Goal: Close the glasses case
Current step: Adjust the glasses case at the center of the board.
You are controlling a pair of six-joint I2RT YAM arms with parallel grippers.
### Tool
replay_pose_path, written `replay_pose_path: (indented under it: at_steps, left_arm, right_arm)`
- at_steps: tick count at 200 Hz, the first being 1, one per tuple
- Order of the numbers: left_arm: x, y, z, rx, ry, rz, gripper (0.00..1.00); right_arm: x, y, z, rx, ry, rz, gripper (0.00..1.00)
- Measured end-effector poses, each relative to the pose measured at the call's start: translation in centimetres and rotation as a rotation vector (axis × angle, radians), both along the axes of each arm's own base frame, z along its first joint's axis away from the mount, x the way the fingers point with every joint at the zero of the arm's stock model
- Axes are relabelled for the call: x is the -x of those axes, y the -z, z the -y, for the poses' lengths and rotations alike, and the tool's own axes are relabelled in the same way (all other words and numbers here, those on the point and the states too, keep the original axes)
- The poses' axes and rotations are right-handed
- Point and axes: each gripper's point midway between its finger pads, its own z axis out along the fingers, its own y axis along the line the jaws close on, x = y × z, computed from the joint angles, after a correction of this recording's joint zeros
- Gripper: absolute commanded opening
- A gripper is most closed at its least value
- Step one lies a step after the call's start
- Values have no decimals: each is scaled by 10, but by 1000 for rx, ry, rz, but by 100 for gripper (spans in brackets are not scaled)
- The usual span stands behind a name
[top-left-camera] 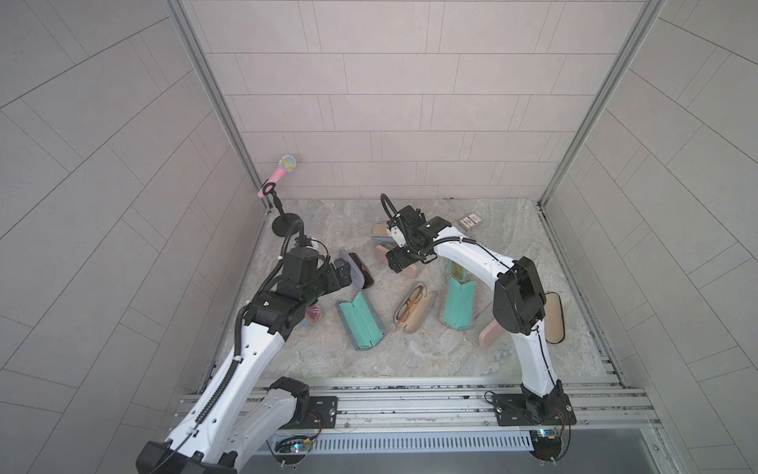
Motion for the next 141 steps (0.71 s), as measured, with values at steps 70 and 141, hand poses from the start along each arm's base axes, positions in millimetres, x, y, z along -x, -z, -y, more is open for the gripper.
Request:
replay_pose_path:
  at_steps: [70, 141]
  left_arm:
    - [11, 9, -13, -26, -37, -14, 95]
    - [8, 18, -12, -24, -42, -38, 93]
  right_arm:
    - [-9, 16, -1, 14, -8, -35, 79]
    - [-10, 25, 7, 19, -1, -64, 52]
